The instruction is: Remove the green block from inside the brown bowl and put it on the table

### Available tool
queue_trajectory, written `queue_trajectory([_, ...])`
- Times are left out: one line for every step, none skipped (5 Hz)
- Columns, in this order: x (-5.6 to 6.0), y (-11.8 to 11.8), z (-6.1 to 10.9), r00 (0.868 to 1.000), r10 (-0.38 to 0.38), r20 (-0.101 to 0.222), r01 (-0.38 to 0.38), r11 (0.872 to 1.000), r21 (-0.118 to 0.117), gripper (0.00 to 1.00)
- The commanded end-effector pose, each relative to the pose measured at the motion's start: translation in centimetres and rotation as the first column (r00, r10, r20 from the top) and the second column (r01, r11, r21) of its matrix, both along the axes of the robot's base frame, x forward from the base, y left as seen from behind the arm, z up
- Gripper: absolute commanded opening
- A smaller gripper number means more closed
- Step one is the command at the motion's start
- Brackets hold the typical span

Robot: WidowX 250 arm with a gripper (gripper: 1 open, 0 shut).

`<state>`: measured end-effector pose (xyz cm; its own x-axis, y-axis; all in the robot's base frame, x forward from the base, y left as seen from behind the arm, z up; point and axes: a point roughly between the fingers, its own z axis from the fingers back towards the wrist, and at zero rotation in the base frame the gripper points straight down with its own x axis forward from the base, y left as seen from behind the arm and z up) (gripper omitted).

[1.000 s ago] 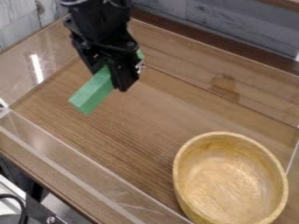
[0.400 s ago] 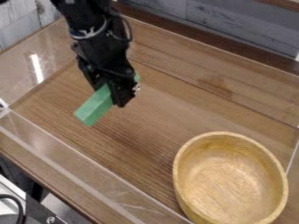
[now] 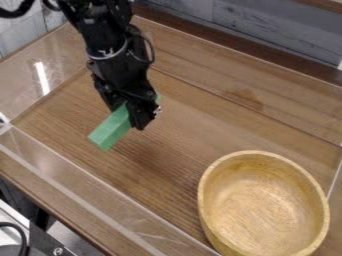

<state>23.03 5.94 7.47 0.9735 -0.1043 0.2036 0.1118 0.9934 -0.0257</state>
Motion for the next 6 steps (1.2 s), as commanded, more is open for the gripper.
queue_trajectory([0.63, 0.37, 0.03, 1.0, -0.002, 0.02, 0.001, 1.0, 0.015, 0.0])
queue_trajectory([0.8, 0.44, -0.43, 1.0, 0.005, 0.012, -0.005, 1.0, 0.015, 0.0])
queue_trajectory([0.95, 0.48, -0.77, 1.0, 0.013, 0.006, -0.013, 1.0, 0.012, 0.0])
queue_trajectory([1.03, 0.4, -0.88, 1.0, 0.021, 0.001, -0.021, 1.0, 0.008, 0.0])
queue_trajectory([1.11, 0.26, -0.94, 1.0, 0.029, -0.004, -0.029, 1.0, 0.003, 0.0])
queue_trajectory([1.16, 0.1, -0.93, 0.999, 0.038, -0.011, -0.038, 0.999, -0.002, 0.0])
